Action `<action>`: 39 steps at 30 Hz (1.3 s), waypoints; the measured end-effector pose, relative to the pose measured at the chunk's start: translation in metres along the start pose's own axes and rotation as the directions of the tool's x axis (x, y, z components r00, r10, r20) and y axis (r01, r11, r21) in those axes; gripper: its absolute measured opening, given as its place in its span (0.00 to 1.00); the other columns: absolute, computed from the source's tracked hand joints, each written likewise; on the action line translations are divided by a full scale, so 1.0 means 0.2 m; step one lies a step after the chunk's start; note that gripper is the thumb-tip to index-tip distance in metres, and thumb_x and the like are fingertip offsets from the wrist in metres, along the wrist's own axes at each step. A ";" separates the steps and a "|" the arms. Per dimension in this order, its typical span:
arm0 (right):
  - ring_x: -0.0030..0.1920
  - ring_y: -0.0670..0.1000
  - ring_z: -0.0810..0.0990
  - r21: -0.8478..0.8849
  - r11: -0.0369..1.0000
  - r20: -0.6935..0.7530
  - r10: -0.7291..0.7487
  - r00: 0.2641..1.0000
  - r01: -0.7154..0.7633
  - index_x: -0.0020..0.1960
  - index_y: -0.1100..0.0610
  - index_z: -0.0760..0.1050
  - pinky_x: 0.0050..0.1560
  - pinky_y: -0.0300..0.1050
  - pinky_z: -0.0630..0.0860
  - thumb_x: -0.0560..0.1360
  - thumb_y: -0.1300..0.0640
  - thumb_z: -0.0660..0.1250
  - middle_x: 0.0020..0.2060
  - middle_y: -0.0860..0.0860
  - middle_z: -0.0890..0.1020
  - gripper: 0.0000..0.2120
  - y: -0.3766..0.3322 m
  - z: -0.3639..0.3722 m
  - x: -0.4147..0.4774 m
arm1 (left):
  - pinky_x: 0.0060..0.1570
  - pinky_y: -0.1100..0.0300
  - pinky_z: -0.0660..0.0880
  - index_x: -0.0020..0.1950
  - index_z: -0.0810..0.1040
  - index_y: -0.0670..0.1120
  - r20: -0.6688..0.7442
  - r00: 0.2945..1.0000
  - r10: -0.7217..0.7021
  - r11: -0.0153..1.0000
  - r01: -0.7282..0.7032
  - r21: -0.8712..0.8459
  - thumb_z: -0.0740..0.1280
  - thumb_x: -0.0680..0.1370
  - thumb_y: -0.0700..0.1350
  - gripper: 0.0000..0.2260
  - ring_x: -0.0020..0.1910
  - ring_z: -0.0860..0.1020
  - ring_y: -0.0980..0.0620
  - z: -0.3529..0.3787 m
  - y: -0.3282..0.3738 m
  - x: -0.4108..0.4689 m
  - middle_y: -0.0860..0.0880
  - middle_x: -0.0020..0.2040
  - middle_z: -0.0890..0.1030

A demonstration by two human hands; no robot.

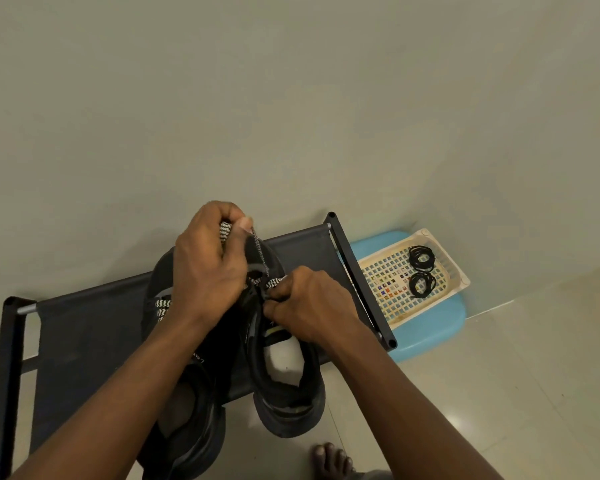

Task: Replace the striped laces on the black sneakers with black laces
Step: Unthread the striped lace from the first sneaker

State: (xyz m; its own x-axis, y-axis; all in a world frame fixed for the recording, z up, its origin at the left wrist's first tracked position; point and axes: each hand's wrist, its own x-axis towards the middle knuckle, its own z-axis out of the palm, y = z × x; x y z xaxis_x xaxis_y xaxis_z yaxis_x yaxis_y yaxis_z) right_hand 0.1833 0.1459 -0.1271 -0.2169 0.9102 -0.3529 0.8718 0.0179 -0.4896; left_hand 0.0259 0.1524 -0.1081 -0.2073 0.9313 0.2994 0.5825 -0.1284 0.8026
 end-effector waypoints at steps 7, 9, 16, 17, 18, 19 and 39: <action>0.43 0.53 0.83 -0.030 1.000 -0.027 0.000 1.000 -0.001 0.51 0.48 0.84 0.43 0.47 0.80 0.73 0.39 0.68 0.42 0.49 0.83 0.15 0.00 0.03 0.01 | 0.45 0.48 0.81 0.53 0.73 0.49 0.157 0.956 -0.249 0.926 0.282 -0.250 0.62 0.86 0.44 0.03 0.37 0.79 0.56 0.05 0.00 0.00 0.52 0.42 0.79; 0.43 0.54 0.82 -0.047 0.999 -0.040 -0.004 0.999 0.002 0.51 0.48 0.83 0.43 0.47 0.80 0.72 0.38 0.67 0.42 0.49 0.83 0.16 -0.01 0.04 0.01 | 0.43 0.53 0.77 0.50 0.76 0.54 0.270 0.946 -0.180 0.982 0.159 0.101 0.67 0.82 0.48 0.03 0.39 0.80 0.54 0.04 -0.05 0.02 0.55 0.42 0.80; 0.45 0.53 0.82 -0.049 0.998 -0.053 -0.030 0.998 0.027 0.53 0.46 0.83 0.43 0.46 0.79 0.74 0.39 0.66 0.43 0.49 0.83 0.15 -0.01 0.03 0.00 | 0.51 0.52 0.74 0.50 0.79 0.57 0.481 0.855 -0.192 0.819 -0.131 0.559 0.72 0.77 0.54 0.05 0.51 0.80 0.49 0.01 -0.08 0.02 0.55 0.50 0.80; 0.45 0.53 0.82 -0.056 0.998 -0.058 -0.034 0.998 0.031 0.54 0.46 0.83 0.43 0.46 0.79 0.74 0.39 0.66 0.44 0.49 0.83 0.15 -0.01 0.03 0.00 | 0.51 0.52 0.73 0.51 0.79 0.57 0.470 0.867 -0.168 0.795 -0.162 0.584 0.71 0.78 0.55 0.05 0.51 0.80 0.48 0.01 -0.08 0.02 0.54 0.50 0.80; 0.45 0.54 0.82 -0.060 0.998 -0.062 -0.038 0.997 0.034 0.54 0.46 0.83 0.44 0.47 0.80 0.75 0.39 0.66 0.44 0.49 0.83 0.15 -0.01 0.03 0.00 | 0.52 0.51 0.73 0.52 0.80 0.56 0.467 0.872 -0.147 0.767 -0.198 0.610 0.70 0.79 0.56 0.05 0.52 0.80 0.48 0.01 -0.07 0.03 0.52 0.51 0.80; 0.45 0.54 0.82 -0.059 0.998 -0.063 -0.041 0.997 0.037 0.54 0.46 0.83 0.43 0.47 0.79 0.75 0.39 0.67 0.44 0.49 0.83 0.15 -0.01 0.03 -0.01 | 0.52 0.51 0.72 0.53 0.80 0.55 0.475 0.869 -0.136 0.733 -0.234 0.638 0.68 0.81 0.56 0.06 0.52 0.80 0.47 0.02 -0.06 0.03 0.51 0.53 0.79; 0.43 0.52 0.82 -0.057 0.998 -0.006 -0.003 1.000 0.002 0.50 0.46 0.84 0.39 0.43 0.72 0.74 0.39 0.68 0.41 0.46 0.83 0.14 0.00 0.02 0.01 | 0.47 0.58 0.79 0.53 0.74 0.49 0.205 0.964 -0.168 0.982 0.183 -0.055 0.62 0.86 0.47 0.04 0.45 0.84 0.57 -0.05 0.07 0.15 0.54 0.45 0.85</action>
State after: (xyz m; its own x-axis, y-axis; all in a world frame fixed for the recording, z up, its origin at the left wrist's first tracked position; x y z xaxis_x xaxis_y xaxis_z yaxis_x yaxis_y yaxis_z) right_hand 0.1808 0.1460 -0.1302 -0.2166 0.9126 -0.3468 0.8948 0.0435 -0.4444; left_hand 0.0199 0.1757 -0.0828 -0.1365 0.9895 0.0475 0.4909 0.0259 0.8708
